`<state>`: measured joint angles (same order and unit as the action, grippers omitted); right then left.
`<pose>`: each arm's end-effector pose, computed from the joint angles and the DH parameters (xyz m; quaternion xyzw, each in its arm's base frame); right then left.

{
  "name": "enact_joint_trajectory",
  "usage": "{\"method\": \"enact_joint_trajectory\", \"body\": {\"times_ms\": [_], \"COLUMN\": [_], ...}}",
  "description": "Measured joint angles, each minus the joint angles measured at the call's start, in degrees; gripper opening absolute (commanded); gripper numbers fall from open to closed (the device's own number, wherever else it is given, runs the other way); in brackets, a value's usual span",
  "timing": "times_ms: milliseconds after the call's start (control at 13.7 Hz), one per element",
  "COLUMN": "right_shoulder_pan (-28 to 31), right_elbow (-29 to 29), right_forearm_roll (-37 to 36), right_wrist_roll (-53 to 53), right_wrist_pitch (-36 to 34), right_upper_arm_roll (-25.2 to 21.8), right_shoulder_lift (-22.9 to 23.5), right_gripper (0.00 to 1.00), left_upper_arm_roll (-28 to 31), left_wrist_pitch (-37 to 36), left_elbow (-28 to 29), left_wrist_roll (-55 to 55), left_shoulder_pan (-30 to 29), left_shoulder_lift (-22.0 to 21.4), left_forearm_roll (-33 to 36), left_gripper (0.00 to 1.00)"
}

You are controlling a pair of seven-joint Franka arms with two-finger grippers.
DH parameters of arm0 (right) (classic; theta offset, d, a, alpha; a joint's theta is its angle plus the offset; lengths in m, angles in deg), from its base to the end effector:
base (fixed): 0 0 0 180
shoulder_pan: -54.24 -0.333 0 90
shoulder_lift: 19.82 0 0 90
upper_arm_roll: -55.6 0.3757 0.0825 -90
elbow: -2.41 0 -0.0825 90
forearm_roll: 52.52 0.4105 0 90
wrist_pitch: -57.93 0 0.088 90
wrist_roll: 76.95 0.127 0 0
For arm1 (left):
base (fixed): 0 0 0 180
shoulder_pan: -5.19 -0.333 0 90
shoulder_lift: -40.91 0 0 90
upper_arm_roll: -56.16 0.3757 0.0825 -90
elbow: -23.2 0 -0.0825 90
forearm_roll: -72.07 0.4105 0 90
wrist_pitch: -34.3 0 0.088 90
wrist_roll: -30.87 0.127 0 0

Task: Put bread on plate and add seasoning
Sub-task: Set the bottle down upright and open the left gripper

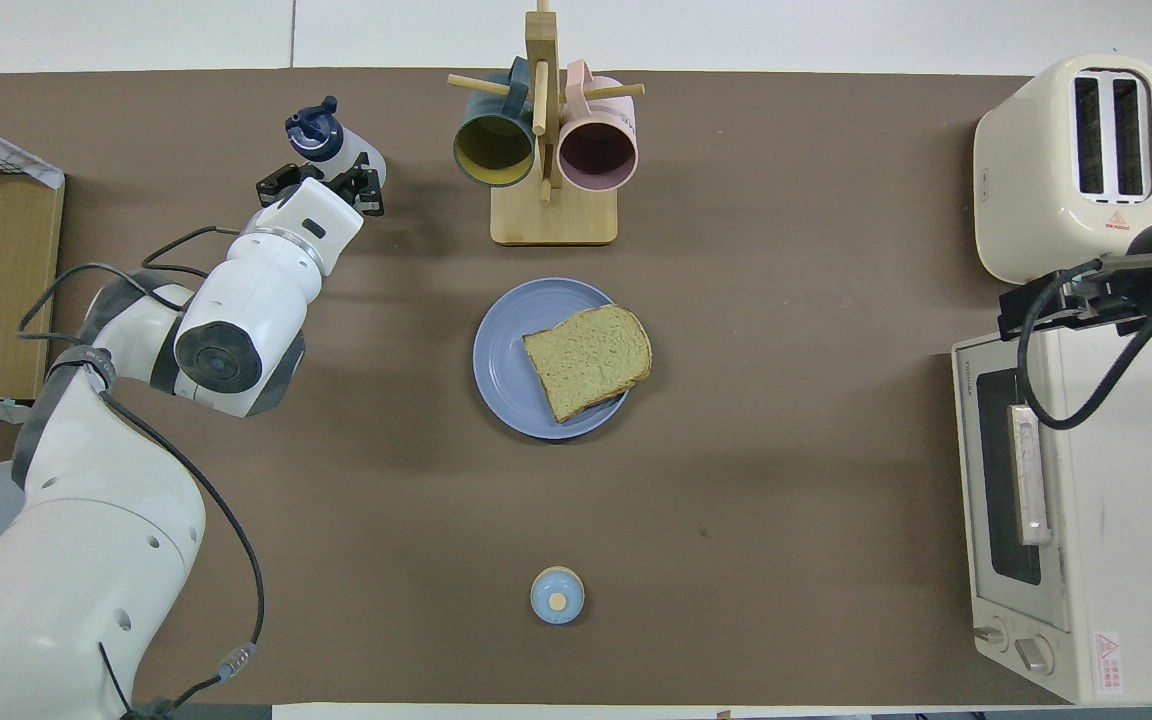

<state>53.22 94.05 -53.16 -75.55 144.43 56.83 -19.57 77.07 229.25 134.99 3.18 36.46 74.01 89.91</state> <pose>0.5724 0.0210 0.6426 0.9989 0.0073 -0.0468 0.0070 0.7000 -0.2020 0.3126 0.8986 -0.0836 0.4291 0.0370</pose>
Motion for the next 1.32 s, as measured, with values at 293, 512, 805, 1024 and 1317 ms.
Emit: {"method": "enact_joint_trajectory", "body": {"times_ms": [293,512,805,1024,1317], "right_shoulder_pan": [0.0,0.0,0.0,0.0,0.0], "right_elbow": [0.0,0.0,0.0,0.0,0.0], "right_forearm_roll": [0.0,0.0,0.0,0.0,0.0], "right_wrist_roll": [0.0,0.0,0.0,0.0,0.0], "right_wrist_pitch": [0.0,0.0,0.0,0.0,0.0], "right_upper_arm_roll": [0.0,0.0,0.0,0.0,0.0], "right_shoulder_lift": [0.0,0.0,0.0,0.0,0.0], "right_gripper": [1.0,1.0,1.0,1.0,1.0], "left_upper_arm_roll": [0.0,0.0,0.0,0.1,0.0], "left_wrist_pitch": [-0.1,-0.1,-0.2,-0.3,-0.3], "left_elbow": [0.0,0.0,0.0,0.1,0.2], "left_wrist_roll": [1.8,1.8,1.8,1.8,1.8], "left_shoulder_pan": [-0.1,-0.1,-0.3,-0.5,-0.6], "left_shoulder_lift": [0.6,0.6,0.6,0.6,0.6], "left_forearm_roll": [0.0,0.0,0.0,0.0,0.0], "left_gripper": [0.08,0.46,1.0,1.0,1.0]}}
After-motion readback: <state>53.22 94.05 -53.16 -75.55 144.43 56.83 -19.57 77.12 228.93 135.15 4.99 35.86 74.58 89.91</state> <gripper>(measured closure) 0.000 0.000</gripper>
